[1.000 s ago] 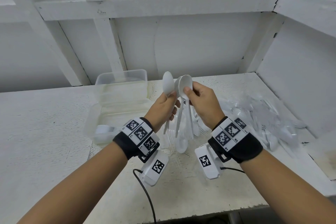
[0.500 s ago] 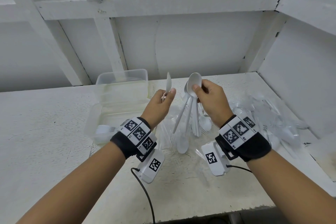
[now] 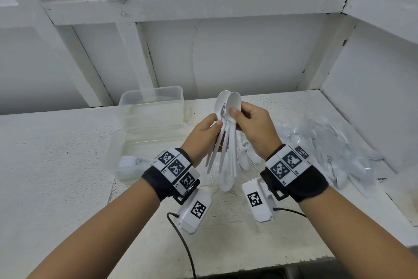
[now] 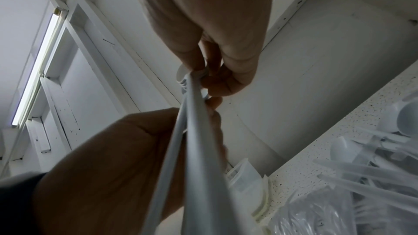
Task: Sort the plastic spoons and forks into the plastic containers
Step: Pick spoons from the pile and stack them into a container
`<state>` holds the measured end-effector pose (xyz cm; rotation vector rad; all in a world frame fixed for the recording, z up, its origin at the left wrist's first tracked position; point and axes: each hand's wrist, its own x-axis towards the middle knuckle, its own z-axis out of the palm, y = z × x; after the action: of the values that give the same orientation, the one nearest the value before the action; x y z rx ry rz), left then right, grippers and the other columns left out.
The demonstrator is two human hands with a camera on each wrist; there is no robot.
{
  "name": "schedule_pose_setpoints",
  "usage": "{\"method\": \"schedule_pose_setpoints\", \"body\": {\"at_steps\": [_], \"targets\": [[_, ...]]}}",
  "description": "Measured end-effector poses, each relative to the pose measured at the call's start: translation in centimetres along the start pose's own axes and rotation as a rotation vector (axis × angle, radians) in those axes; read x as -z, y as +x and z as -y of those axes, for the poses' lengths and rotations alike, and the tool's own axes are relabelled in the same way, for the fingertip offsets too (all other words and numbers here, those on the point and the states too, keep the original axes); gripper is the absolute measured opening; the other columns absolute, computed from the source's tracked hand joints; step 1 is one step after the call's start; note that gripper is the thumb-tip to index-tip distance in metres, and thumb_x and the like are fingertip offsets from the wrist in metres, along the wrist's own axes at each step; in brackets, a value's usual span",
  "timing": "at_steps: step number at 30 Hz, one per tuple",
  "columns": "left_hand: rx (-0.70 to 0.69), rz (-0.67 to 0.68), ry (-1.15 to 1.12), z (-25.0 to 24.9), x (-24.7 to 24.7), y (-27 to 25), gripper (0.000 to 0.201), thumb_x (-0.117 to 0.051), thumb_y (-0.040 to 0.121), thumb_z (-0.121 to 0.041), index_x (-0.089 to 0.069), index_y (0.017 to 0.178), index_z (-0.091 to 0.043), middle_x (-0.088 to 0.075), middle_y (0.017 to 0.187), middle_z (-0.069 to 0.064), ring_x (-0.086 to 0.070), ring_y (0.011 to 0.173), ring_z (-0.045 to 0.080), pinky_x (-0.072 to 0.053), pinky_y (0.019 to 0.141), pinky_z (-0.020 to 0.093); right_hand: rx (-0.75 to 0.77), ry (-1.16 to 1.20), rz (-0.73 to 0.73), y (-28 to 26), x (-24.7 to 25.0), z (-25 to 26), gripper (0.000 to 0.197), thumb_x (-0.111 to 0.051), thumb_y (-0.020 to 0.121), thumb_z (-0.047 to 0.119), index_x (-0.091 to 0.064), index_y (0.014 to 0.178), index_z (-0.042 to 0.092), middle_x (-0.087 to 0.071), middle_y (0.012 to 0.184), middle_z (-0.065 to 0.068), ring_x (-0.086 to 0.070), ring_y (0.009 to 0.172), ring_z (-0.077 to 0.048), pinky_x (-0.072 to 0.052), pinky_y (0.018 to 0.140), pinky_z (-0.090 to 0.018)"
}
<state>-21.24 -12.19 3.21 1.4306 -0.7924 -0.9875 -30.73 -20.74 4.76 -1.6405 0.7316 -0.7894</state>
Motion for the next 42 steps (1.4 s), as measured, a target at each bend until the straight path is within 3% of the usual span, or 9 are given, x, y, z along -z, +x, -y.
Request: {"method": "schedule_pose_setpoints", "body": {"at_steps": [5,10,17,20,23,26,33,37,42], "targets": [[0.073,0.062,-0.172,-0.3,-0.3,-0.4,0.029,-0.028,0.102,-0.015,-0.056,0.1,-0.009,-0.067,0.085,0.012,-0.067,0.077,0.024,-0.057,0.073,0.036,0.021,-0.071,-0.025,0.3,-0.3,-0.3,0.018,-0.049,0.095,0.011,-0.061,0.096,-0.002,-0.061,0.085,-0.019,-0.055,0.072,-0.017,-0.05,0.059,-0.02],[0.107,0.074,-0.172,-0.3,-1.3,-0.9,0.026,-0.028,0.102,-0.029,-0.045,0.1,-0.009,-0.049,0.069,0.006,-0.053,0.052,0.018,-0.05,0.055,0.03,0.024,-0.089,-0.039,0.3,-1.2,-0.8,0.008,-0.047,0.096,0.015,-0.053,0.092,0.01,-0.053,0.08,0.0,-0.047,0.071,-0.008,-0.039,0.064,-0.01],[-0.007,-0.022,0.166,0.4,-0.6,-0.9,0.033,-0.033,0.101,-0.024,-0.056,0.109,-0.002,-0.045,0.066,-0.001,-0.039,0.052,0.011,-0.036,0.051,0.024,0.062,-0.051,-0.086,0.3,-0.6,-0.2,0.034,-0.029,0.1,0.021,-0.053,0.122,0.011,-0.055,0.118,-0.002,-0.048,0.101,-0.009,-0.04,0.086,-0.02],[0.001,0.02,0.222,0.4,-0.6,-0.9,0.026,-0.034,0.101,-0.02,-0.054,0.108,-0.004,-0.047,0.072,-0.002,-0.044,0.061,0.01,-0.041,0.057,0.024,0.093,-0.067,-0.074,0.3,-0.7,0.2,0.035,-0.028,0.102,0.025,-0.054,0.121,0.011,-0.057,0.103,0.006,-0.05,0.087,0.001,-0.04,0.074,-0.012],[0.083,0.151,0.055,0.3,0.0,-1.1,0.017,-0.039,0.099,-0.01,-0.054,0.093,-0.013,-0.057,0.076,-0.001,-0.055,0.065,0.01,-0.05,0.06,0.023,0.128,-0.173,-0.015,0.5,-1.0,0.2,0.03,-0.035,0.1,0.019,-0.057,0.118,0.008,-0.055,0.094,0.013,-0.05,0.083,0.005,-0.041,0.076,-0.012],[0.182,0.228,-0.161,0.2,1.1,-1.6,0.013,-0.047,0.095,-0.006,-0.06,0.093,-0.006,-0.071,0.078,0.003,-0.068,0.069,0.011,-0.056,0.065,0.022,0.106,-0.235,0.14,0.5,-1.1,0.3,0.035,-0.032,0.101,0.021,-0.054,0.127,0.014,-0.058,0.118,0.006,-0.051,0.109,-0.003,-0.042,0.098,-0.026],[0.124,-0.255,-0.457,0.6,4.8,-1.3,0.009,-0.053,0.094,-0.012,-0.06,0.089,-0.012,-0.072,0.081,-0.001,-0.065,0.08,0.013,-0.048,0.087,0.029,0.264,-0.548,0.241,-1.0,-3.8,0.2,0.037,-0.053,0.093,0.029,-0.045,0.126,0.013,-0.052,0.116,-0.002,-0.052,0.103,-0.013,-0.043,0.085,-0.024],[0.083,-0.285,-0.509,0.1,6.4,-1.7,0.011,-0.051,0.095,-0.018,-0.059,0.088,-0.016,-0.067,0.079,-0.003,-0.064,0.07,0.007,-0.048,0.075,0.025,0.311,-0.666,0.372,-1.3,-7.0,0.2,0.038,-0.055,0.092,0.022,-0.041,0.126,0.011,-0.056,0.118,-0.01,-0.056,0.104,-0.024,-0.041,0.08,-0.026],[0.076,-0.317,-0.35,-0.2,9.3,-2.8,0.013,-0.051,0.095,-0.026,-0.062,0.091,-0.022,-0.069,0.091,-0.006,-0.062,0.092,0.011,-0.041,0.09,0.032,0.309,-0.639,0.404,-0.3,-9.9,1.4,0.033,-0.045,0.096,0.012,-0.046,0.129,0.01,-0.061,0.112,-0.012,-0.058,0.1,-0.026,-0.041,0.079,-0.028]]}}
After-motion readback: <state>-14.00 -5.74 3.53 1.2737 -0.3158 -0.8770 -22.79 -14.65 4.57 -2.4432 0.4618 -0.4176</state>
